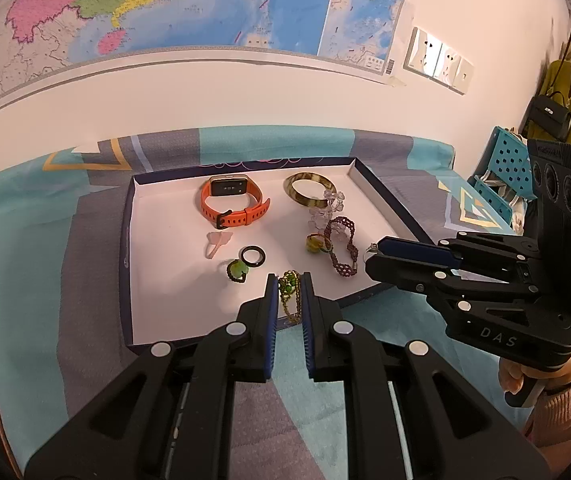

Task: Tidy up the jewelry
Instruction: 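Carry the gold ring with the left tool while the right tool carries the silver ring over the box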

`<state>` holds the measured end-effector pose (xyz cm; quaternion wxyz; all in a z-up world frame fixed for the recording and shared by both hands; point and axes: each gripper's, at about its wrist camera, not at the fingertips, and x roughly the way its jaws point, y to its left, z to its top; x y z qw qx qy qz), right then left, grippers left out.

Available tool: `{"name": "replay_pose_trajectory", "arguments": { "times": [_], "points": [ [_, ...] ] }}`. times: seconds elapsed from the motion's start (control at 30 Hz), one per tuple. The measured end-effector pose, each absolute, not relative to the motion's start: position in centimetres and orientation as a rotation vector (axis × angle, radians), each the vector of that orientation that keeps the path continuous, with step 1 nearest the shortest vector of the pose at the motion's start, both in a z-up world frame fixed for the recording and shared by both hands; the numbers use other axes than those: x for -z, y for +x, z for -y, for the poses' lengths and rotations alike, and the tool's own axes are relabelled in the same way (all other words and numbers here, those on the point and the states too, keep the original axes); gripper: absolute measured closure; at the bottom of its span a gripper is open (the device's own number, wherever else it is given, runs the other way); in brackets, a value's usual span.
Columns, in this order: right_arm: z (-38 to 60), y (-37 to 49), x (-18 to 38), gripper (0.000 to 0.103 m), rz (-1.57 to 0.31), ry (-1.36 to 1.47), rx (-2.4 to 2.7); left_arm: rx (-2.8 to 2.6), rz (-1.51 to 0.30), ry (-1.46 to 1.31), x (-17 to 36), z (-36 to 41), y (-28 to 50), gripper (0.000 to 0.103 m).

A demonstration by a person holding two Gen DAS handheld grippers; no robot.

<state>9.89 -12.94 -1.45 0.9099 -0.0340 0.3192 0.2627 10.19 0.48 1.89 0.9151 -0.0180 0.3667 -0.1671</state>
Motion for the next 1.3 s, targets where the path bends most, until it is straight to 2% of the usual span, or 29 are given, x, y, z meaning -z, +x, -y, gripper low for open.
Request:
{"name": "replay_pose_trajectory", "arguments": {
  "times": [1.3],
  "points": [
    [12.7,11.4,1.8,0.087,-0.676,-0.065,-0.537,0.318,-0.78,-0.036,-1.1,-0.7,12.0,0.091]
  ]
}}
